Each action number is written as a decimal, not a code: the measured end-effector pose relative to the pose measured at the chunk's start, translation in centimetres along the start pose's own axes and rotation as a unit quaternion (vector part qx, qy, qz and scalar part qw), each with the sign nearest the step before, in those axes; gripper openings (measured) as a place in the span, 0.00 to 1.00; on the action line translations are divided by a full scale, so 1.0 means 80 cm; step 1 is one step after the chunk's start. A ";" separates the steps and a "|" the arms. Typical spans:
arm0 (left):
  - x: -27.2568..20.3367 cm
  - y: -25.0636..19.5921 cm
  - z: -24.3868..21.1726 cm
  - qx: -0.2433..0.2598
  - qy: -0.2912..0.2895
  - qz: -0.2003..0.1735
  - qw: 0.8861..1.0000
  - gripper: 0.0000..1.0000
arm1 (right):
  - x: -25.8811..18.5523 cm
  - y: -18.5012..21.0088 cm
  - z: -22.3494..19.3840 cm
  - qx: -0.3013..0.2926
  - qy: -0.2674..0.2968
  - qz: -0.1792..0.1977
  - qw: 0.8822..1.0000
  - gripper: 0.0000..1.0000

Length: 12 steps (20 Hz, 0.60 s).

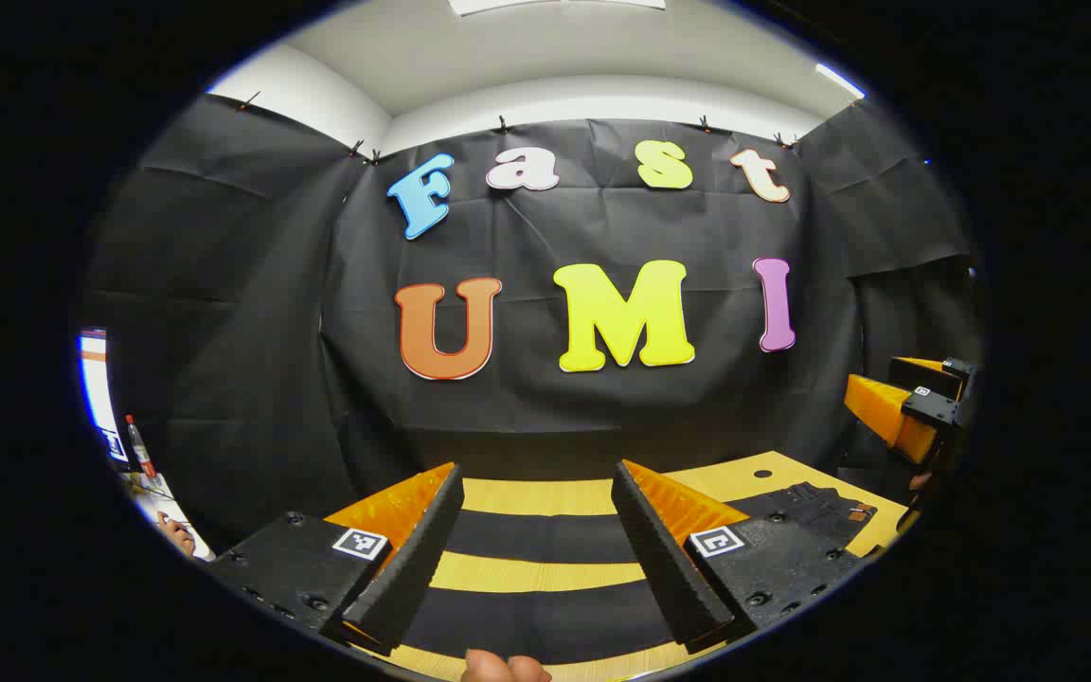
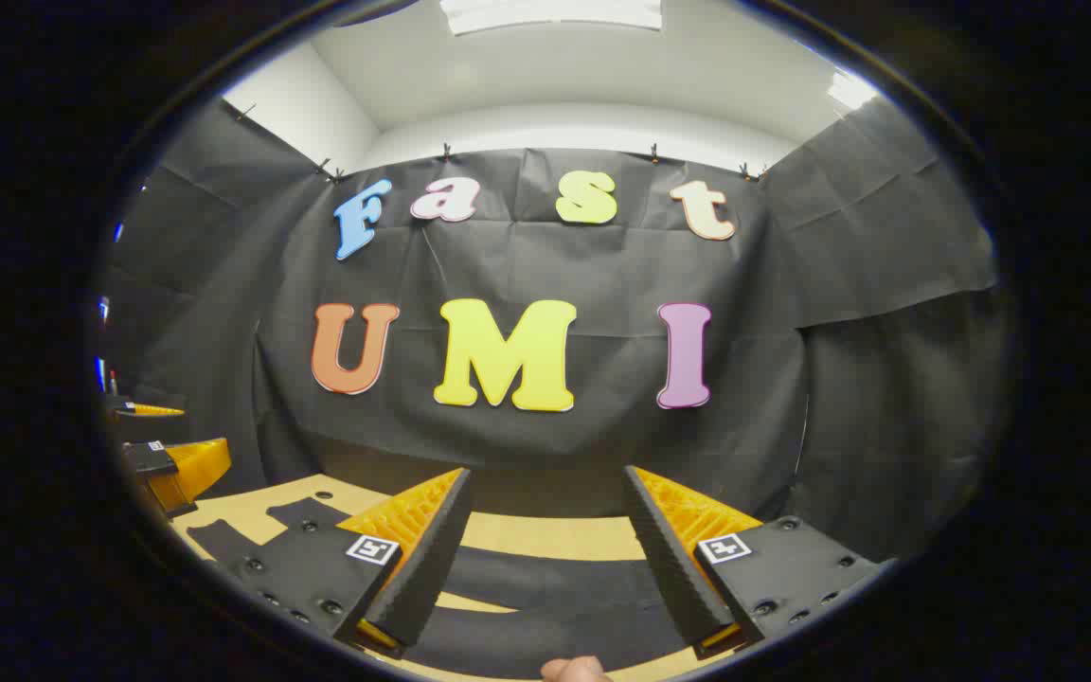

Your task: Grasp the waist and the cuffs of the jeans and fold them to make the two legs overlap; first hold the waist and fold one-third of the jeans toward the cuffs, then hold the cuffs and fold the remaining one-third in the same direction to finish folding.

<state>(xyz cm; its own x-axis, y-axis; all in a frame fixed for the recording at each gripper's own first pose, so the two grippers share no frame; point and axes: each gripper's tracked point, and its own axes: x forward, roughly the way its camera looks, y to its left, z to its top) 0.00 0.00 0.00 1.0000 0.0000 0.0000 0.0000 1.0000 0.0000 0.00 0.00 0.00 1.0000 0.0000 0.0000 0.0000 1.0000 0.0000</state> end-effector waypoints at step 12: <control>0.001 0.007 -0.011 0.000 0.014 0.014 1.000 1.00 | 0.006 -0.008 -0.005 0.001 0.003 -0.003 1.000 0.96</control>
<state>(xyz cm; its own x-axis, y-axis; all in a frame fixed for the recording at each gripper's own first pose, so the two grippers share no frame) 0.10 0.60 -0.85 0.9992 0.0287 -0.0286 -0.0287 0.9996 -0.0004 0.48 -0.63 -0.43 1.0000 -0.0052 -0.0069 0.0052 1.0000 0.0020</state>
